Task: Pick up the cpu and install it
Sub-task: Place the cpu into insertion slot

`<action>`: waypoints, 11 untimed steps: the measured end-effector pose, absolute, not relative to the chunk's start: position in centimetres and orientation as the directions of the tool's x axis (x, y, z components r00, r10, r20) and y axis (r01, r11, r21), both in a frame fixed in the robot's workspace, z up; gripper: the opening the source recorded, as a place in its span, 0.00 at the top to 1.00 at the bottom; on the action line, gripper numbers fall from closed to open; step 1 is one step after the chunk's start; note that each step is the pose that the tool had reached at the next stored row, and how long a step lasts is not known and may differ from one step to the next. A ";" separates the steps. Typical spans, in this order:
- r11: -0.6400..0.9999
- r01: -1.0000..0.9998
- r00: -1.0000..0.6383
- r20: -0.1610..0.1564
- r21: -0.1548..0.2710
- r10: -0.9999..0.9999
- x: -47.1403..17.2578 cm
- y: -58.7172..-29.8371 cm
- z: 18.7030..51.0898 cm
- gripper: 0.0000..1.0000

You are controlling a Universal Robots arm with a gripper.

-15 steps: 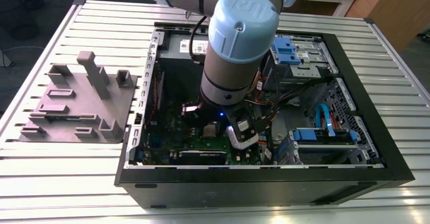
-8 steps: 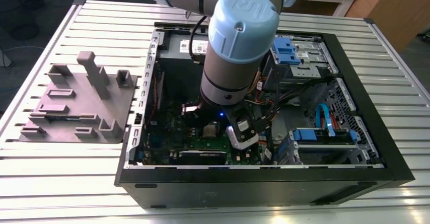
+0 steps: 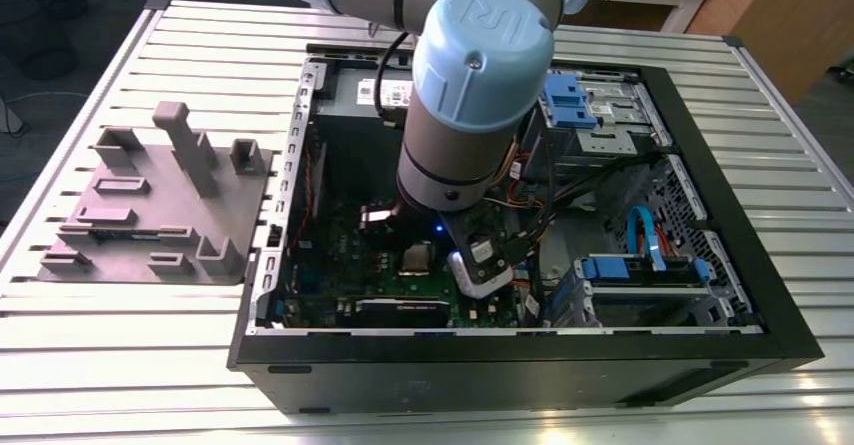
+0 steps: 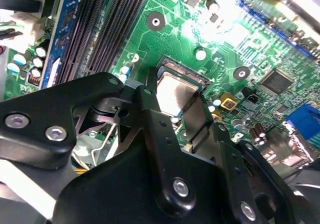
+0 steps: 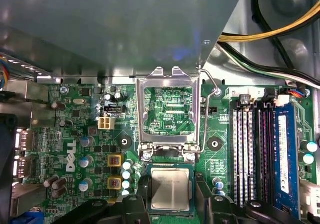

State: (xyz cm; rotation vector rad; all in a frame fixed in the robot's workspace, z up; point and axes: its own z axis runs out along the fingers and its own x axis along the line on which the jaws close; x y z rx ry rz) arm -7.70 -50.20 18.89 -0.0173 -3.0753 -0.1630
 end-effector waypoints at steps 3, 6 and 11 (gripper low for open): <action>0.994 0.008 -0.998 0.063 0.105 0.002 -7.7 -50.2 18.9 0.55; 0.994 0.008 -0.998 0.063 0.105 0.002 -7.7 -50.2 18.9 0.55; 0.994 0.008 -0.998 0.065 0.105 0.001 -7.7 -50.2 18.9 0.55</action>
